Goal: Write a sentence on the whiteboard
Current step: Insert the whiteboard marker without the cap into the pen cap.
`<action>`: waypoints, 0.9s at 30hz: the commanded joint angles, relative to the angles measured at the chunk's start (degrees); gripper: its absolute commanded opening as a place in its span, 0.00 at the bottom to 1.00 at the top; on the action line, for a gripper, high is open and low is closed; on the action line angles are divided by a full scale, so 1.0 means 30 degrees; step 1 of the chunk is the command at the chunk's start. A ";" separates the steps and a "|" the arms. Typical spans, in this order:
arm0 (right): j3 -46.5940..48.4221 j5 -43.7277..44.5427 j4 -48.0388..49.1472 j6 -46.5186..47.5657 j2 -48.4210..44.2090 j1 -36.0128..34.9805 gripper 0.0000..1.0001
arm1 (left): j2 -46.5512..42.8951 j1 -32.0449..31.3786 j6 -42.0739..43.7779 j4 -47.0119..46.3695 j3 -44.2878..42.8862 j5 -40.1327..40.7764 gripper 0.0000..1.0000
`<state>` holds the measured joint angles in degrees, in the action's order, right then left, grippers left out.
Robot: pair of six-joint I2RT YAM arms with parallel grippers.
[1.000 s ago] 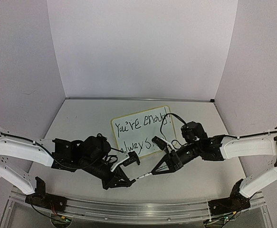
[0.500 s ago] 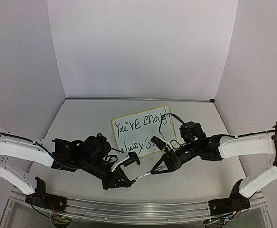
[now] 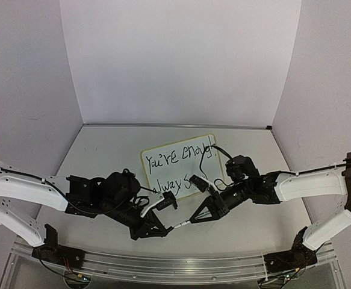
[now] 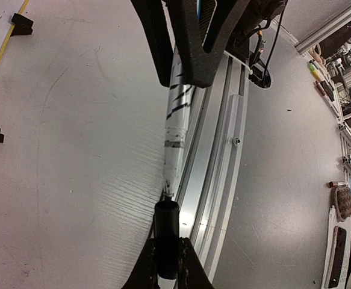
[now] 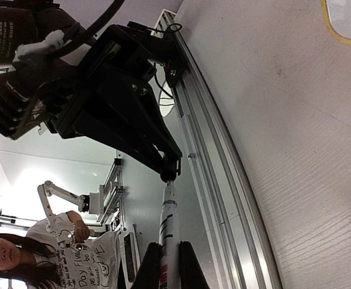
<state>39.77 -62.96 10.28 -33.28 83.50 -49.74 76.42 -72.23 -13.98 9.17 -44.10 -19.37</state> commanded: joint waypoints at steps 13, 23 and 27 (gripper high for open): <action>0.1059 -0.0601 0.0729 -0.0037 0.0806 -0.0533 0.00 | 0.0029 0.0017 0.0071 -0.0624 -0.0564 -0.0585 0.00; 0.1403 -0.1095 0.0849 -0.0026 0.1412 -0.0917 0.00 | 0.0904 0.0007 0.0926 -0.0200 -0.1762 -0.1409 0.00; 0.1616 -0.1347 0.0849 -0.0013 0.1768 -0.1173 0.00 | 0.1202 -0.0001 0.1265 -0.0082 -0.2260 -0.1765 0.00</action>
<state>41.80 -65.01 10.87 -33.30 87.54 -51.99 79.24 -72.20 -12.30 10.39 -46.71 -22.82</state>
